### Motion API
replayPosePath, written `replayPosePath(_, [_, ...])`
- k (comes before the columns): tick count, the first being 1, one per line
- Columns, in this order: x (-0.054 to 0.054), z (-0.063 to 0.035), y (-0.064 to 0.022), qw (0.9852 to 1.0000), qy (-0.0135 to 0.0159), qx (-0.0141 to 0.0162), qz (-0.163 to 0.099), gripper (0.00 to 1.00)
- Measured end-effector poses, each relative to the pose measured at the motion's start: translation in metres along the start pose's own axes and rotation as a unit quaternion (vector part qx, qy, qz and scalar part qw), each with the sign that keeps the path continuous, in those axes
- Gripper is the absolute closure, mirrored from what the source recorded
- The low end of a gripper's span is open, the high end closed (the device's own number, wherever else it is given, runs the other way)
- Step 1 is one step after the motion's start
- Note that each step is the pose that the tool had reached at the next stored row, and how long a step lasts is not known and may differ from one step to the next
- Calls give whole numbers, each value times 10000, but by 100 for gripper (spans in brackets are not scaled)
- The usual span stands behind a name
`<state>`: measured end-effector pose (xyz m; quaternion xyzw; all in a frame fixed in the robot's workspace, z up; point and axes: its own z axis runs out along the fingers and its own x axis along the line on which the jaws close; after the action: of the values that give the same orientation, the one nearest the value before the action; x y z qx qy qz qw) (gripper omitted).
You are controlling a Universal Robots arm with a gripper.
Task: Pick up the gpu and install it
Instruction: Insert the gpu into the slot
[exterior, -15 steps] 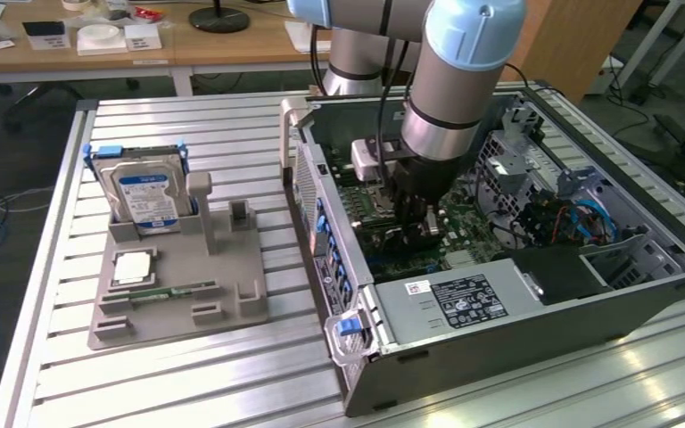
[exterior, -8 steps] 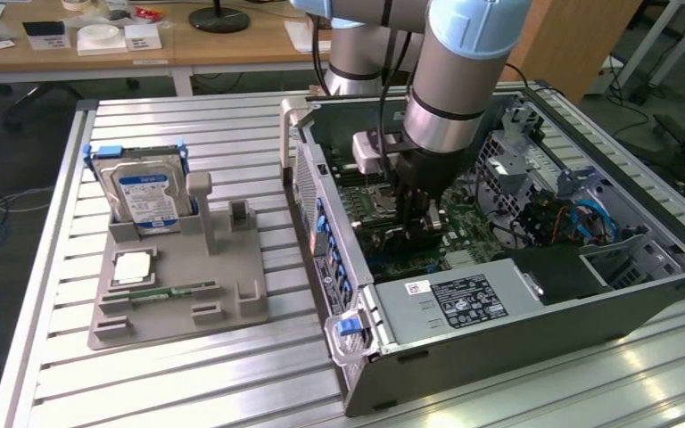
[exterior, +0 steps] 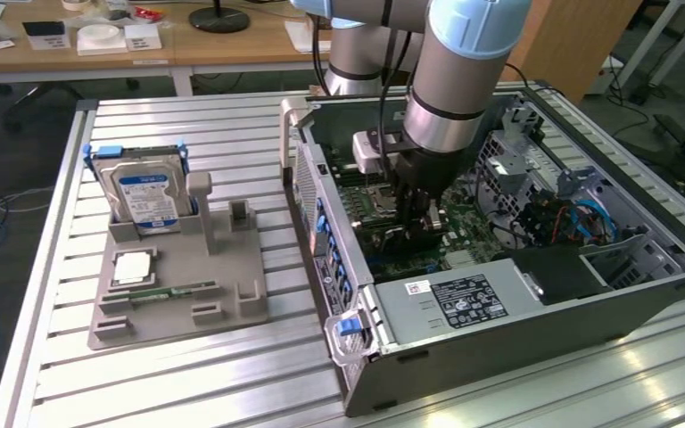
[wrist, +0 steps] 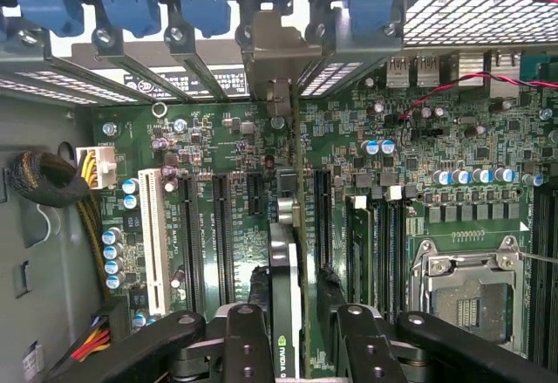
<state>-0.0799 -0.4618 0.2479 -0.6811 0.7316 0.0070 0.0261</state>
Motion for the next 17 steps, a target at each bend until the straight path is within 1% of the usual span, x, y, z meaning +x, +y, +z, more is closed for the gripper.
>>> replayPosePath(3, [0, 0, 0, 10000, 1, 0, 0, 65])
replayPosePath(4, [2, -2, 0, 10000, 6, -1, -1, 66])
replayPosePath(5, [2, -2, 0, 10000, 4, -1, -1, 72])
replayPosePath(6, [1, -3, 0, 10000, 3, -1, 0, 73])
replayPosePath(17, [1, 2, 4, 10000, 1, 2, -1, 73])
